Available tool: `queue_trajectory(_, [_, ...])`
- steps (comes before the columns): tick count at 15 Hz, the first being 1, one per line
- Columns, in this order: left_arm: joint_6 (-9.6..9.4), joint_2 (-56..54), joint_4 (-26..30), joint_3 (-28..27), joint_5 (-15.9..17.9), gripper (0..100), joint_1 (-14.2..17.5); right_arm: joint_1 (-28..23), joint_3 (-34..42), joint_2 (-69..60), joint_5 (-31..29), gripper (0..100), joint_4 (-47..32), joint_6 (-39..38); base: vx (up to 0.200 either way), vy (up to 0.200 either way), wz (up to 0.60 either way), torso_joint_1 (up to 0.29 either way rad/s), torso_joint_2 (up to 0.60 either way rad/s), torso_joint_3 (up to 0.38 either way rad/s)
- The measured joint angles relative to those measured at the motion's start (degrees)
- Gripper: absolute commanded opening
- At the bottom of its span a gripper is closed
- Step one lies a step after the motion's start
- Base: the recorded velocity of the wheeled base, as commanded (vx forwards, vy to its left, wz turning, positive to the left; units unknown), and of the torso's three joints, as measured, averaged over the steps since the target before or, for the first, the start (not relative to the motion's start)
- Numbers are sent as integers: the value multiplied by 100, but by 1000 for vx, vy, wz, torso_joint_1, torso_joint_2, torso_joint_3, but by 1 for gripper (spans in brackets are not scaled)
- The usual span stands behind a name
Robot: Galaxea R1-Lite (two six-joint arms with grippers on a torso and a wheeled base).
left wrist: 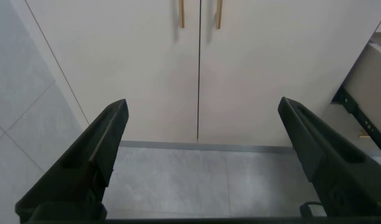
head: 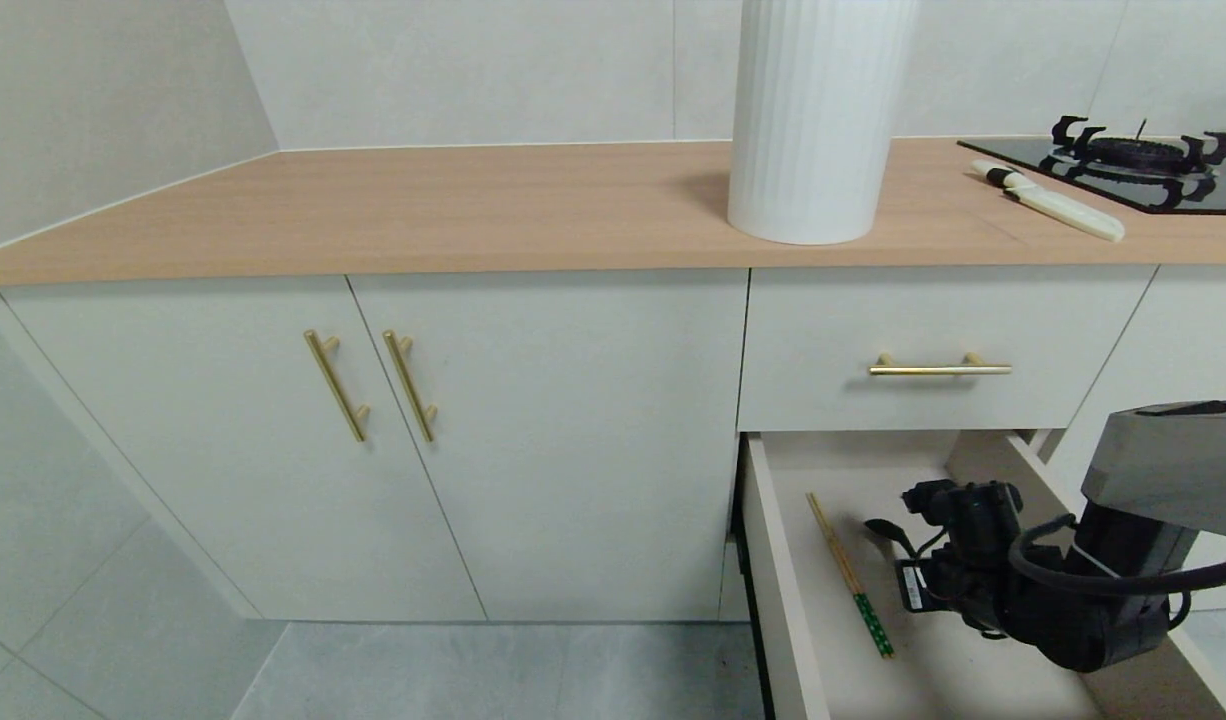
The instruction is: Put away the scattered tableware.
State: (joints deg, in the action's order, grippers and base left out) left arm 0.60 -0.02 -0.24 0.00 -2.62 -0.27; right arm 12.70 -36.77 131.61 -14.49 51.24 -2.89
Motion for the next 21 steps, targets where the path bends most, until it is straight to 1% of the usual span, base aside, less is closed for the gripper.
queue_trajectory(6, [0,0,0,0,0,100,2,-9,-5,100,-1,0,7,-1,0,0,0,0,0,0])
queue_trajectory(7, [0,2,0,0,0,100,0,-9,-5,105,-1,100,7,-1,0,0,0,0,0,0])
queue_trajectory(17, [0,0,0,0,0,100,0,-22,-5,83,0,100,7,-11,0,0,0,0,0,0])
queue_trajectory(21, [0,0,2,0,0,100,0,-105,74,-394,10,100,-101,-15,0,0,0,0,0,0])
